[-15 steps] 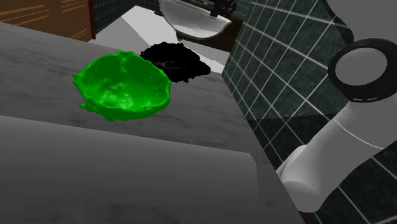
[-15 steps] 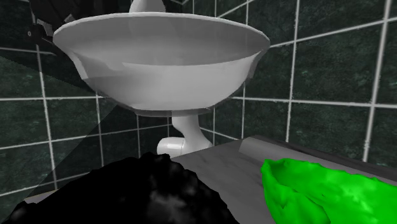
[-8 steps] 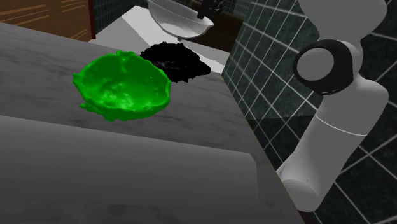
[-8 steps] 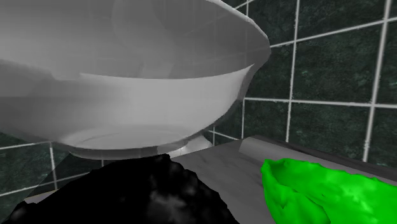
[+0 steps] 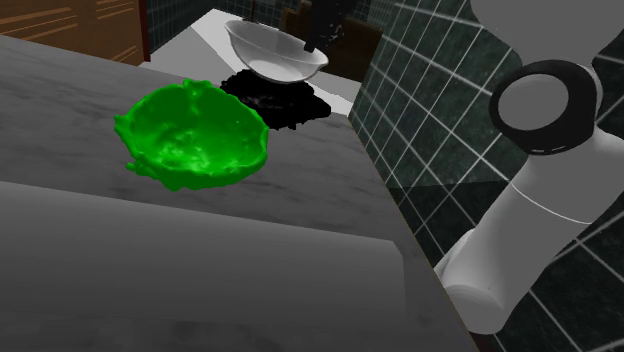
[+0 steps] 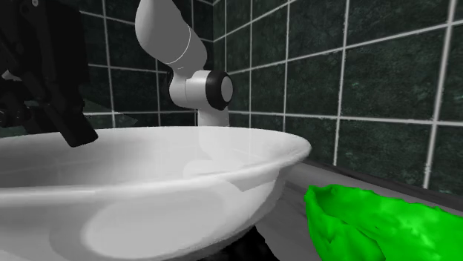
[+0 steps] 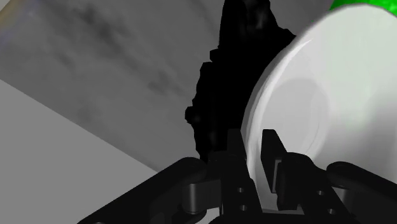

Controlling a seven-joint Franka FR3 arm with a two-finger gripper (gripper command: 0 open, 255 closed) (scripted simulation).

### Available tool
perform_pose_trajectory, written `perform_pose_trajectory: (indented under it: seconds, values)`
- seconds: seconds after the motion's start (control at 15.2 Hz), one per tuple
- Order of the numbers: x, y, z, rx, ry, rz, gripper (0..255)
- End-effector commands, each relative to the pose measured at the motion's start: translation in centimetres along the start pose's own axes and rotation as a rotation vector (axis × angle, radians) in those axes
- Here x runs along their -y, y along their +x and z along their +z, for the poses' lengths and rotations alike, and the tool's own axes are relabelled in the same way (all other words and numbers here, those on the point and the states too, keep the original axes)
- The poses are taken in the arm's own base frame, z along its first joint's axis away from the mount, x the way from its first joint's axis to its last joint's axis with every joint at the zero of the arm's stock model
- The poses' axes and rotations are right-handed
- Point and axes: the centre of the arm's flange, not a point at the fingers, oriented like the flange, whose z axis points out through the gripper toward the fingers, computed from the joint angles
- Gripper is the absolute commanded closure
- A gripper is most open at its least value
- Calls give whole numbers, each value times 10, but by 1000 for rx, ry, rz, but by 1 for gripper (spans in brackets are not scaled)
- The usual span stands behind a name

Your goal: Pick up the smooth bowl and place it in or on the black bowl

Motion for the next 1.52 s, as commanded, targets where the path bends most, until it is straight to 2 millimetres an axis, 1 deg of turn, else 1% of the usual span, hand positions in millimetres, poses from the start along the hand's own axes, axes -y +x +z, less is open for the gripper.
perform_pose_trajectory:
  seconds: [0.0, 0.13, 0.59, 0.66, 0.99, 1.19, 1.25, 1.45]
  values:
    - [-4, 1, 9, -1, 0, 0, 255]
    - [-10, 2, 19, -1, 0, 0, 255]
    - [-10, 2, 19, -1, 0, 0, 255]
    - [-10, 2, 19, -1, 0, 0, 0]
    - [-10, 2, 19, -1, 0, 0, 0]
    - [-10, 2, -21, -1, 0, 0, 0]
    - [-10, 2, -31, -1, 0, -1, 0]
    - [-10, 2, -31, -1, 0, 0, 0]
